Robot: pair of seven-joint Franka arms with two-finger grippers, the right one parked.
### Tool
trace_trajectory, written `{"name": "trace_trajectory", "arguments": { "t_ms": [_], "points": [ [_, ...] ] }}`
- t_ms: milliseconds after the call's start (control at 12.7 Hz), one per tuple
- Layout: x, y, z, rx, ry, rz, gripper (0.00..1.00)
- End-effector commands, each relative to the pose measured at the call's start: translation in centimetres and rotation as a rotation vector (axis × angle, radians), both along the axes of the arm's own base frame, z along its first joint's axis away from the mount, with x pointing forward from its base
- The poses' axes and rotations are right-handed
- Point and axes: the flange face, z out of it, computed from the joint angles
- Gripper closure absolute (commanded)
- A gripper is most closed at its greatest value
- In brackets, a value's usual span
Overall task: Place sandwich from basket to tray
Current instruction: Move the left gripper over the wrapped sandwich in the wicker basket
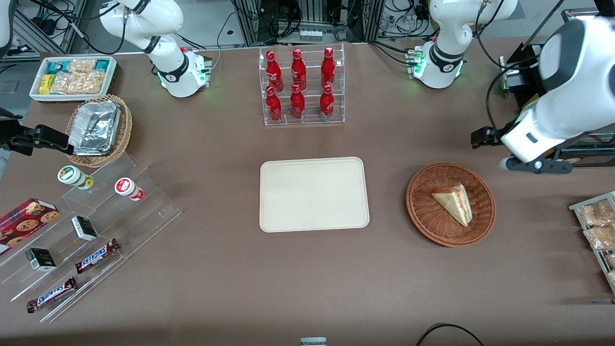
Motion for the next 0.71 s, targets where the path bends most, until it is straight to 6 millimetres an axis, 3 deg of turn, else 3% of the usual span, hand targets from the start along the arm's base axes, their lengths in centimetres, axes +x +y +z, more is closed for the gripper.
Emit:
{"name": "trace_trajectory", "arguments": {
  "t_ms": [0, 158, 316, 474, 632],
  "points": [
    [-1.0, 0.1, -5.1, -0.001, -0.042, 0.000, 0.00],
    [-1.1, 0.3, -8.3, -0.005, -0.080, 0.005, 0.00],
    [-1.4, 0.7, -10.2, -0.009, -0.121, 0.015, 0.00],
    [-1.4, 1.1, -10.7, -0.008, -0.149, 0.060, 0.00],
    [-1.2, 1.1, -11.1, 0.006, -0.176, 0.217, 0.00]
  ]
}}
